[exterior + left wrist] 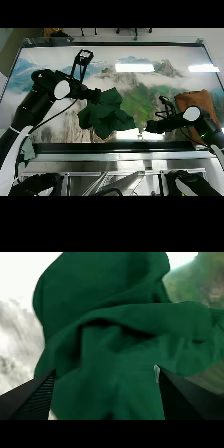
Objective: Fold the shirts.
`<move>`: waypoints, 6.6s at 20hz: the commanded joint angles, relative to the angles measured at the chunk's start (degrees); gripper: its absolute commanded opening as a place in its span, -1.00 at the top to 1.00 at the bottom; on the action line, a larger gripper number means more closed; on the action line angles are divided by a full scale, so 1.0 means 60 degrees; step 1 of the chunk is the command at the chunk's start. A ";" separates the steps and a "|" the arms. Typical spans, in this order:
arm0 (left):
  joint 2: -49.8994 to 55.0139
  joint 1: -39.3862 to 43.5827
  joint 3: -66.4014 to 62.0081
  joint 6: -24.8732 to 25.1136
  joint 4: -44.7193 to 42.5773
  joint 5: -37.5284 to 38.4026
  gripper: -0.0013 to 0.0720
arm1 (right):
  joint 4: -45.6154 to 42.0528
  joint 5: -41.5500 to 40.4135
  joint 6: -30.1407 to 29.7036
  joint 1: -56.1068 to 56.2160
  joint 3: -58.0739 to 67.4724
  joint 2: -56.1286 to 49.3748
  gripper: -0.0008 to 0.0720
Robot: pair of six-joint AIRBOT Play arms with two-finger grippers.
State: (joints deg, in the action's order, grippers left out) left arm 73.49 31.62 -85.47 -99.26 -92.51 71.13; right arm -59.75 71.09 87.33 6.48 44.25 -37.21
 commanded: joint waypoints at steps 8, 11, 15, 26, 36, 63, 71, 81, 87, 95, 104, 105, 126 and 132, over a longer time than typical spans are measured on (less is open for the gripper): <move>-0.2426 -0.3235 0.6615 0.1428 0.4696 -0.1967 -0.92 | 0.0266 -0.0419 -0.1282 -0.1523 0.0594 -0.1209 -0.09; -0.2790 -0.3031 0.8743 0.2597 0.6969 -0.4135 -0.92 | 0.1475 -0.1614 -0.2320 -0.1515 0.0583 -0.2328 -0.09; -0.2794 -0.1821 0.9770 0.2696 0.7180 -0.6014 -0.92 | 0.2543 -0.2430 -0.3282 -0.0714 0.0583 -0.3894 -0.09; -0.0820 -0.1147 0.9184 0.2728 0.7165 -0.6947 -0.32 | 0.4692 -0.4011 -0.4914 0.1122 0.0645 -0.5723 0.25; -0.0889 -0.1392 0.7446 0.3410 0.7089 -0.6189 0.93 | 0.5246 -0.2521 -0.5410 0.1089 0.1876 -0.5253 0.93; 0.0579 -0.0969 0.7315 0.5074 0.8335 -0.6626 0.94 | 0.5078 -0.2317 -0.4583 0.0994 0.1978 -0.4739 0.93; -0.4470 -0.5202 0.3016 0.5031 0.8338 -0.0951 0.95 | 0.6980 -0.0157 -0.4688 -0.2506 0.5690 -0.1508 0.93; -0.4488 -0.7796 -0.6043 0.4601 0.8342 -0.0732 0.95 | 0.6033 -0.1814 -0.5504 -0.3271 1.2389 -0.0681 0.93; -0.2495 -0.7264 -0.3923 0.4863 0.8644 0.0685 0.94 | 0.5074 -0.0874 -0.4685 -0.3220 1.0488 -0.1858 0.93; 0.3300 -0.5552 0.0590 0.6717 0.8608 -0.2109 0.94 | 0.3971 -0.4561 -0.5118 -0.2226 0.3942 -0.6091 0.93; 0.5246 -0.7308 -0.3891 0.4914 0.7970 0.2069 -0.76 | 0.4324 -0.2437 -0.5650 -0.3435 0.4918 -0.5960 -0.14; 0.4940 -0.7497 -0.3996 0.4703 0.7362 0.2568 -0.76 | 0.4044 -0.1916 -0.5431 -0.3814 0.4914 -0.5635 -0.13; -0.3464 -0.7930 0.6816 0.4889 0.5340 0.1279 -0.76 | 0.4441 -0.2444 -0.6280 -0.2565 -0.0310 -0.5249 0.93; -0.4339 -0.7774 0.6819 0.4889 0.5337 0.1209 -0.76 | 0.2656 -0.2051 -0.4572 -0.3406 0.0095 -0.3854 0.93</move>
State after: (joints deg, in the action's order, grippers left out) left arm 49.69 -15.59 -44.80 -69.91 -60.53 78.94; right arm -37.80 57.14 53.32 -11.51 44.01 -64.36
